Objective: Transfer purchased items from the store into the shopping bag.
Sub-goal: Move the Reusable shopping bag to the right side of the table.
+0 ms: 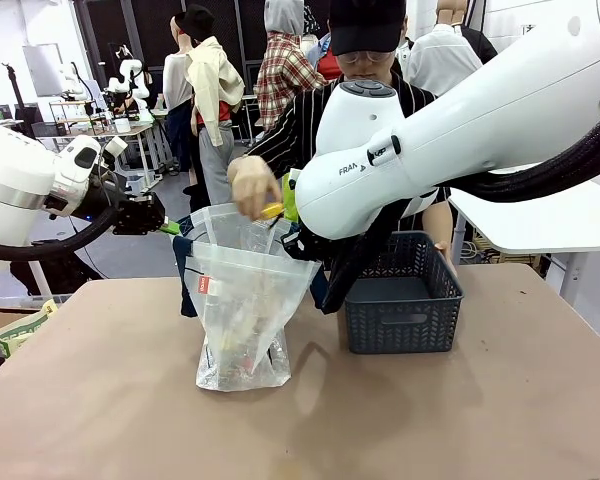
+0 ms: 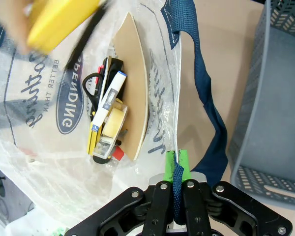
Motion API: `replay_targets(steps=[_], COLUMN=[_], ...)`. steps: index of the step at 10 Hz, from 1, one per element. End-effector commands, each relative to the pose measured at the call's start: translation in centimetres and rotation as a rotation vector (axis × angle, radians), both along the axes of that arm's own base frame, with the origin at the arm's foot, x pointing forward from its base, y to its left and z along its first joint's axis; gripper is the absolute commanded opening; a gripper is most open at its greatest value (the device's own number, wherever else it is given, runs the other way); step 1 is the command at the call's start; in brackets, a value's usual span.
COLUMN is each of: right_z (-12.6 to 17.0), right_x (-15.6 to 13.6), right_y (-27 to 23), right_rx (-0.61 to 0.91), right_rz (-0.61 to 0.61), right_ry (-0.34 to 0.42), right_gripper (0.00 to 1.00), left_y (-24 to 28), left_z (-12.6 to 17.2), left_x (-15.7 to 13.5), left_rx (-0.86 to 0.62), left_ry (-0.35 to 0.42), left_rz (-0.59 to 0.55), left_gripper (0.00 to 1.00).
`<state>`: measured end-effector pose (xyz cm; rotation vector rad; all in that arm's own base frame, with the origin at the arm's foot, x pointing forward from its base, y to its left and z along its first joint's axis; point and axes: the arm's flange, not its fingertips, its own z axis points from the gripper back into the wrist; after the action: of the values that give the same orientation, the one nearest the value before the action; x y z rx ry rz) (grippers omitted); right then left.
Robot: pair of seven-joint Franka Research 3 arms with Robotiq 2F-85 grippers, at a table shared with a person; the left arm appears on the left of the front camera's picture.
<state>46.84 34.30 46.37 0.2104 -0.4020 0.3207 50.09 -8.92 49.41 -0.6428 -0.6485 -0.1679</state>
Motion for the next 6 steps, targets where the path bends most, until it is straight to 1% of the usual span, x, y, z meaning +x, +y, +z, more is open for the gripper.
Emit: replay_targets(steps=[1,6], right_z=[0.06,0.06], right_x=[0.0,0.0], right_y=[-0.19,-0.19], right_rx=[0.012,0.012], right_rz=[0.003,0.003], right_ry=[0.006,0.006], right_gripper=[0.0,0.0], left_y=[0.1,0.1], left_z=[0.17,0.17], left_x=[-0.04,-0.04], left_rx=[0.0,0.0], left_ry=[-0.004,-0.004], left_rz=[0.001,0.001], left_gripper=[0.0,0.0])
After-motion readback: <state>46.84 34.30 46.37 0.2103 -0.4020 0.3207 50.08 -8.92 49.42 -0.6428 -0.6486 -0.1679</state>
